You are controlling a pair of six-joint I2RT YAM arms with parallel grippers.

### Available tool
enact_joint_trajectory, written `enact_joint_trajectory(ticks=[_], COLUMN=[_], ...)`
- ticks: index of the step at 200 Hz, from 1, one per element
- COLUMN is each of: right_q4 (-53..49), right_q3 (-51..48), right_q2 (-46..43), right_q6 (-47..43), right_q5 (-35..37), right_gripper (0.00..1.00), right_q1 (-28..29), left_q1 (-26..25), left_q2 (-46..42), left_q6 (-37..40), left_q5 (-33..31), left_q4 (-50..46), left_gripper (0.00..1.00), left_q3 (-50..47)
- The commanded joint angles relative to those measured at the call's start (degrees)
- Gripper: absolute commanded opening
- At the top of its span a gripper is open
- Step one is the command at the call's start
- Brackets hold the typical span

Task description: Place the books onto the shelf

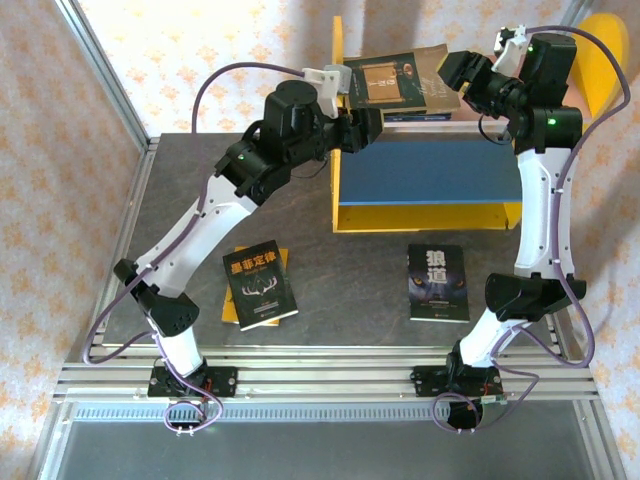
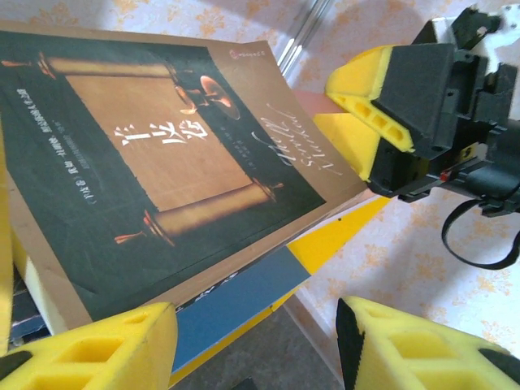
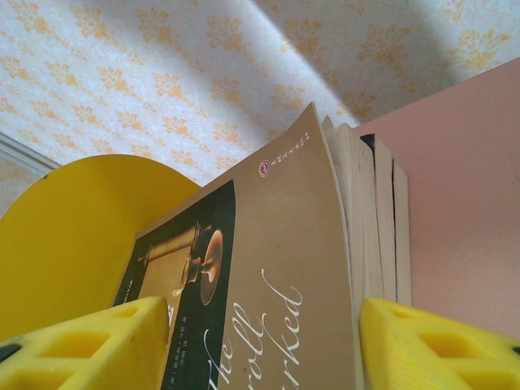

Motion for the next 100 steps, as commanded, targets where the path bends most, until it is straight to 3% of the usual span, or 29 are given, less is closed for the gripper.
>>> enact_joint_trajectory(ticks=[1,100], right_q4=[3.6,5.2], right_q3=[0.2,-2.4], right_q2=[-0.2,-1.5], right_q6=[0.5,1.1], right_q5=[-2.3,-2.6], right_gripper=[0.63,0.63], right_q1=[1.0,1.3], left_q1=[0.0,0.5], left_q2=[1.0,2.4], left_q6=[2.1,3.6], left_q5=[-1.9,-3.5], left_q4=[-1.5,-3.2], left_gripper=[0.53,0.53], left_q3=[2.5,5.1])
